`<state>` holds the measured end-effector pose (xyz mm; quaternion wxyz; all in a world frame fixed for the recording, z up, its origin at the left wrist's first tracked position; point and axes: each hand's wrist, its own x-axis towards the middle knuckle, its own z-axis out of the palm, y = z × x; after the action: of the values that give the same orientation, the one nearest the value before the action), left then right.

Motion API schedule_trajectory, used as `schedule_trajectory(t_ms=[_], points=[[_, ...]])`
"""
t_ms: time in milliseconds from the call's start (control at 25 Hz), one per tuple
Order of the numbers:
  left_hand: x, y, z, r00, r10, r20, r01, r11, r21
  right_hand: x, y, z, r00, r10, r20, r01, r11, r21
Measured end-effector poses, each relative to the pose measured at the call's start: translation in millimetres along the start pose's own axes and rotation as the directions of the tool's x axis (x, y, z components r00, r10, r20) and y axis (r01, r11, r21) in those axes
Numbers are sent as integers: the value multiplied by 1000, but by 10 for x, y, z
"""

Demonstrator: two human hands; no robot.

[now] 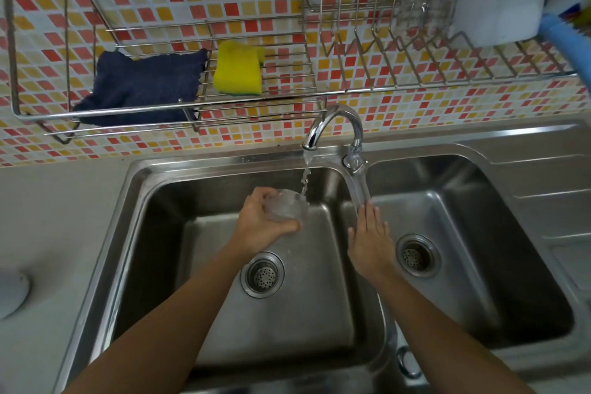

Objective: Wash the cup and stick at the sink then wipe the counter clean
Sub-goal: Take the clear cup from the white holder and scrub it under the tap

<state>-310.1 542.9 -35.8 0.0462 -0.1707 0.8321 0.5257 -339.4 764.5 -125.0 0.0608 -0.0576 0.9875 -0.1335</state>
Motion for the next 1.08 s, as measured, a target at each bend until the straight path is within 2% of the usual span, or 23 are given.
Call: schedule_trajectory(t_ms=[80, 160, 200, 280, 360, 600, 680, 880, 920, 960, 1000, 1040, 1080], points=[[-4, -33, 11, 998, 62, 6, -62, 983, 171, -34, 40, 34, 999, -15, 36, 17, 999, -38], [-14, -46, 10, 990, 133, 45, -140, 907, 397, -44, 46, 35, 999, -18, 30, 20, 998, -67], [-14, -36, 4, 986, 150, 71, -165, 834, 526, -48, 37, 33, 1000, -15, 18, 16, 997, -76], [-2, -22, -7, 978, 149, 147, -208, 620, 756, -52, 25, 39, 1000, -16, 4, 17, 996, -87], [17, -26, -28, 965, 158, 209, -257, 423, 869, -48, 23, 44, 1000, -19, 4, 20, 996, -84], [4, 32, -120, 874, 335, 351, -401, 90, 912, -45, 46, 51, 999, -25, 29, 27, 996, -83], [2, 65, -148, 818, 403, 411, -432, -42, 901, -37, 39, 45, 999, -17, 33, 20, 995, -97], [-86, 127, -302, 621, 549, 559, -494, -280, 823, -52, 15, 7, 999, -21, 50, 25, 995, -95], [-135, 146, -339, 608, 557, 566, -488, -299, 820, -55, 18, -6, 998, -24, 55, 29, 995, -93], [-176, 148, -369, 624, 557, 548, -485, -275, 830, -52, 28, -21, 998, -26, 60, 31, 995, -92], [-213, 143, -399, 668, 562, 488, -483, -171, 859, -55, 33, -39, 997, -29, 66, 35, 995, -93], [-241, 104, -451, 743, 553, 377, -473, 35, 881, -72, 9, -46, 997, -40, 70, 47, 994, -103], [-280, 75, -525, 843, 486, 233, -422, 328, 845, -103, -39, -42, 996, -57, 68, 64, 992, -111]])
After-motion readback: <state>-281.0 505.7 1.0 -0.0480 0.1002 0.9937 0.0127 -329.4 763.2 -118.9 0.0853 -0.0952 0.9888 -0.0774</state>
